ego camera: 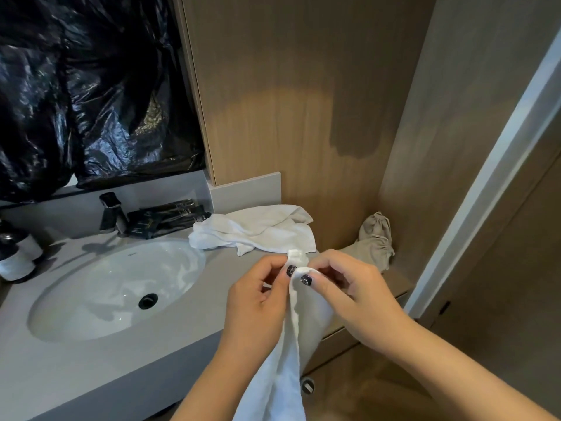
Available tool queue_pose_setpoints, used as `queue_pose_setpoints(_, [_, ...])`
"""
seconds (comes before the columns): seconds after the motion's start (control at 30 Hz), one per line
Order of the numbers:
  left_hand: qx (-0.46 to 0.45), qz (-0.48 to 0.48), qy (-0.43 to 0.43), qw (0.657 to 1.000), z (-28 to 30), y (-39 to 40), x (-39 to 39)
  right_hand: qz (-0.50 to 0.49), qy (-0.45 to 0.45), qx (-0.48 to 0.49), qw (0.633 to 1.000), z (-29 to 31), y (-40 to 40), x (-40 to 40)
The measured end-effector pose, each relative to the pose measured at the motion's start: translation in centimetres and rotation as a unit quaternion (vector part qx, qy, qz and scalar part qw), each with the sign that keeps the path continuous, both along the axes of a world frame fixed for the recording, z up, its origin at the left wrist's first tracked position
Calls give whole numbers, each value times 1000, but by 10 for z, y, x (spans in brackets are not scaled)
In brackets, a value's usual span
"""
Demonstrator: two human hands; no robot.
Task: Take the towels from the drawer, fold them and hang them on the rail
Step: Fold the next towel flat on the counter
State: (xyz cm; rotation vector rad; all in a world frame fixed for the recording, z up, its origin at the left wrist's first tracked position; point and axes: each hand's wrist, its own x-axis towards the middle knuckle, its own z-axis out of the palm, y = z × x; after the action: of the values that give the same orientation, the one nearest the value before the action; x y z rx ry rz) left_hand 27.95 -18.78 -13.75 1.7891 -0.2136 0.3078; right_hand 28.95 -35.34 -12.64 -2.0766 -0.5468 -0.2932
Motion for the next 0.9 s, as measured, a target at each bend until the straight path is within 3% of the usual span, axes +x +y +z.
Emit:
queue_pose_setpoints(0.13, [16,-4,-13,1000,3,1,4,-10,-2,72,997,6,7,1])
queue_pose_setpoints(0.53, [8,-18,-68,997,4,5,15,-47,-22,109,993,19,18,10])
queue_pose_setpoints(0.67, [8,-11,-85,996,5,3,17,-51,9,123,991,16,20,15])
queue_pose_setpoints(0.9, [-1,44,-76,996,3,7,23,-30,1,-21,999,31,11,23])
